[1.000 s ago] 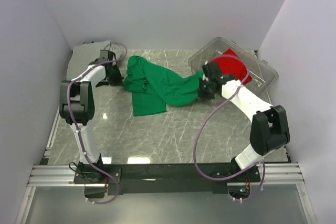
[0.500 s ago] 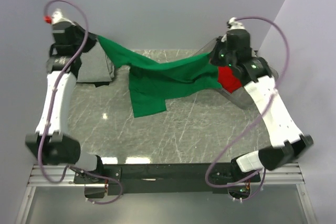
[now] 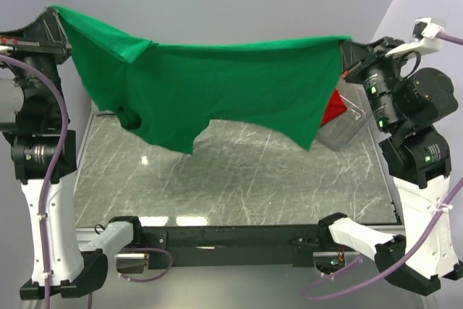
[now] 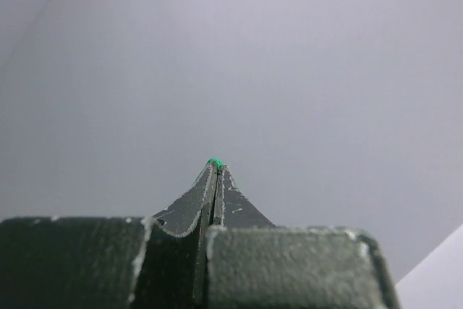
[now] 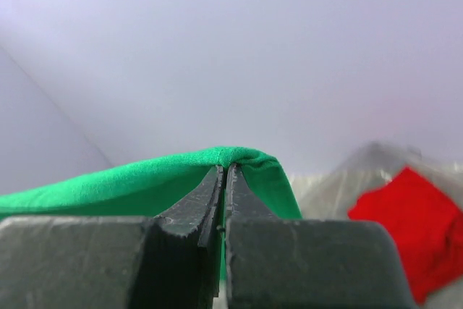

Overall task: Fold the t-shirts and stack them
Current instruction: Flatten the tshirt out

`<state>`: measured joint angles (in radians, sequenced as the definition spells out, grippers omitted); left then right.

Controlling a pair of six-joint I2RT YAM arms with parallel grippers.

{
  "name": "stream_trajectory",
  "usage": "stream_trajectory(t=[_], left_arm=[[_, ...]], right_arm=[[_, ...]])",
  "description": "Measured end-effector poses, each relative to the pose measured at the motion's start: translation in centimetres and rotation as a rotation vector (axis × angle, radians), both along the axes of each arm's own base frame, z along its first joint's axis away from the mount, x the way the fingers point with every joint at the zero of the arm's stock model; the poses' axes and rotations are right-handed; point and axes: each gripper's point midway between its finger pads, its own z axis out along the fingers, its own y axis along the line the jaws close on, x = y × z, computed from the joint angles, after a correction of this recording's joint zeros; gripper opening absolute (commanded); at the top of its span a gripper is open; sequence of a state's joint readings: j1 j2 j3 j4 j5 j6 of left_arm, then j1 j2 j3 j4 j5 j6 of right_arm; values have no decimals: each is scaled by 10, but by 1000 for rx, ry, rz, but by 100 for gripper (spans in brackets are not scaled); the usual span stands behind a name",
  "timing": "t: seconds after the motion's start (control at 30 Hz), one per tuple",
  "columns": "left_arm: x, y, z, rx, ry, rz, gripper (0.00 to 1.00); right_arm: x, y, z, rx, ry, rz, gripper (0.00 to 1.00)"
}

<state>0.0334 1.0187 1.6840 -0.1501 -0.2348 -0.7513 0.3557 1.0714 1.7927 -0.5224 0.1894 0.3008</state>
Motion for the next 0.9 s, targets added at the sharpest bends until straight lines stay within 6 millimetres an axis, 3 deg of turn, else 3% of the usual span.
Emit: stream_trajectory(t=[0.1, 0.17, 0.27, 0.37, 0.43, 0.5, 0.57, 0.63, 0.77, 0.9], left_arm=[[17, -7, 10, 5, -19, -42, 0], [48, -15, 7, 22, 12, -90, 0], [111, -29, -10, 44, 93, -175, 0], [188, -43, -67, 47, 254, -271, 0], [221, -49, -109, 36, 363, -313, 0], [246, -54, -151, 22, 477, -349, 0], [256, -57, -173, 13, 536, -371, 0], [256, -59, -179, 10, 560, -382, 0], [234, -59, -143, 31, 478, -373, 0], [181, -56, -89, 54, 333, -344, 0]], right_arm=[[14, 4, 6, -1, -17, -4, 0], [40, 14, -7, -23, 23, 1, 0], [86, 26, -44, -63, 126, 2, 0], [141, 41, -104, -113, 275, 10, 0], [164, 47, -143, -146, 373, 14, 0], [179, 53, -169, -175, 451, 28, 0], [185, 57, -173, -185, 469, 40, 0], [185, 58, -161, -182, 446, 48, 0], [173, 55, -119, -157, 342, 51, 0], [149, 49, -81, -140, 233, 58, 0]])
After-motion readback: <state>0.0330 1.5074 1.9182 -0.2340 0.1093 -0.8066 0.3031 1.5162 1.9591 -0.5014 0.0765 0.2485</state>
